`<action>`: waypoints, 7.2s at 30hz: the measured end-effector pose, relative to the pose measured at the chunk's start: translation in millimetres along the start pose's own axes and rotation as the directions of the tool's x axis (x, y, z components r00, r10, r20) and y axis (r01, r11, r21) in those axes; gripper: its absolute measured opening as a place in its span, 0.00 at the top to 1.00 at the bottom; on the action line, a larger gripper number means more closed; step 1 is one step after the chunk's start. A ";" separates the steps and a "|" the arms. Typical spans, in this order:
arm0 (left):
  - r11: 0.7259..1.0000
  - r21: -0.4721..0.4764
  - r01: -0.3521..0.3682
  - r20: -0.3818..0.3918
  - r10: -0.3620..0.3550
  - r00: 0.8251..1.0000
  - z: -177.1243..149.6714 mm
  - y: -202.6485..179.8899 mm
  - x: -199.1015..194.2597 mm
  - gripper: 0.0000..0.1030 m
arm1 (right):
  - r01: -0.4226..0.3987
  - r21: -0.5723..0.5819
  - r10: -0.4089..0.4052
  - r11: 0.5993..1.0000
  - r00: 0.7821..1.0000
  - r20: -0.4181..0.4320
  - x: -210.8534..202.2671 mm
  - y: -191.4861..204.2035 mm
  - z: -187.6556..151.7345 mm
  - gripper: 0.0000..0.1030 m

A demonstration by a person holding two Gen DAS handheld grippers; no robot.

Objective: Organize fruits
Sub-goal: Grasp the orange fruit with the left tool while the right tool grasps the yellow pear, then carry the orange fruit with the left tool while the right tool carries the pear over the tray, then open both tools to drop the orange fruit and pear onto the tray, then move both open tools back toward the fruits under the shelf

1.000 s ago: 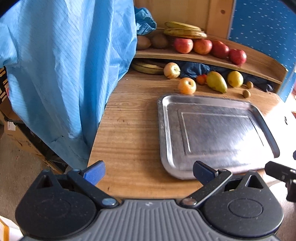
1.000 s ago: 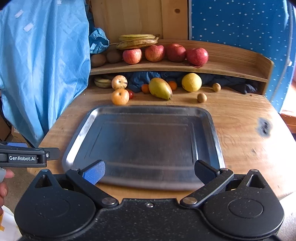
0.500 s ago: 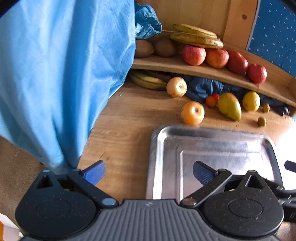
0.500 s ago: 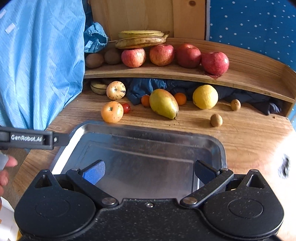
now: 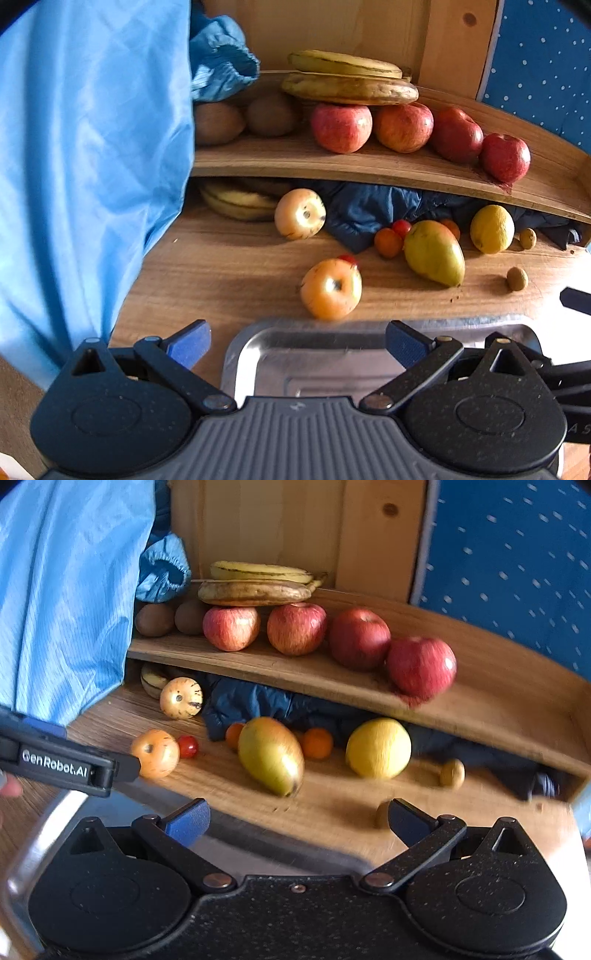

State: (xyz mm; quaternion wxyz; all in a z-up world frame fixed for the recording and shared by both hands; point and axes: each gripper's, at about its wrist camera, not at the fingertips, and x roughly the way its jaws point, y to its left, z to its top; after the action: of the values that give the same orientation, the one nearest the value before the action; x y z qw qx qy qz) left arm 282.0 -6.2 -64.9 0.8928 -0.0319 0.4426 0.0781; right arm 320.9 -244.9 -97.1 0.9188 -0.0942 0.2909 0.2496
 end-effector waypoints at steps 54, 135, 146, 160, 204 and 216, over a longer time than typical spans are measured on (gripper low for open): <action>0.997 -0.073 0.040 -0.124 -0.049 0.991 37.6 -17.0 62.6 0.51 | -0.079 -0.233 0.078 0.969 0.997 -0.014 72.4 31.4 19.7 0.47; 0.872 0.295 0.392 -0.278 -0.314 0.908 -56.8 46.6 -42.0 0.50 | 0.027 -0.034 -0.032 0.999 0.985 -0.170 -71.0 158.7 -65.6 0.39; 0.835 0.356 0.419 -0.241 -0.351 0.905 -54.9 62.3 -60.5 0.23 | 0.044 0.039 -0.036 0.998 0.981 -0.193 -90.5 157.5 -67.1 0.12; 0.788 0.447 0.424 -0.324 -0.299 0.898 -65.1 93.7 -71.7 0.01 | 0.100 0.021 -0.089 0.995 0.948 -0.305 -93.2 149.2 -67.5 0.01; 0.988 0.118 0.100 -0.149 -0.082 0.985 79.5 56.9 52.3 0.01 | -0.162 -0.015 0.156 0.987 0.970 -0.188 53.6 71.1 42.0 0.01; 0.993 0.061 0.103 -0.142 -0.094 0.985 111.2 35.4 87.8 0.01 | -0.249 -0.046 0.236 0.968 0.953 -0.191 87.0 83.7 52.6 0.14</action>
State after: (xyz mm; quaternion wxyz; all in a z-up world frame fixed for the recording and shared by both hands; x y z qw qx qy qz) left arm 415.7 52.4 -66.9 0.8632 -0.0289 0.5038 0.0165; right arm 364.9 -121.3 -107.3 0.8466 -0.1123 0.3752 0.3605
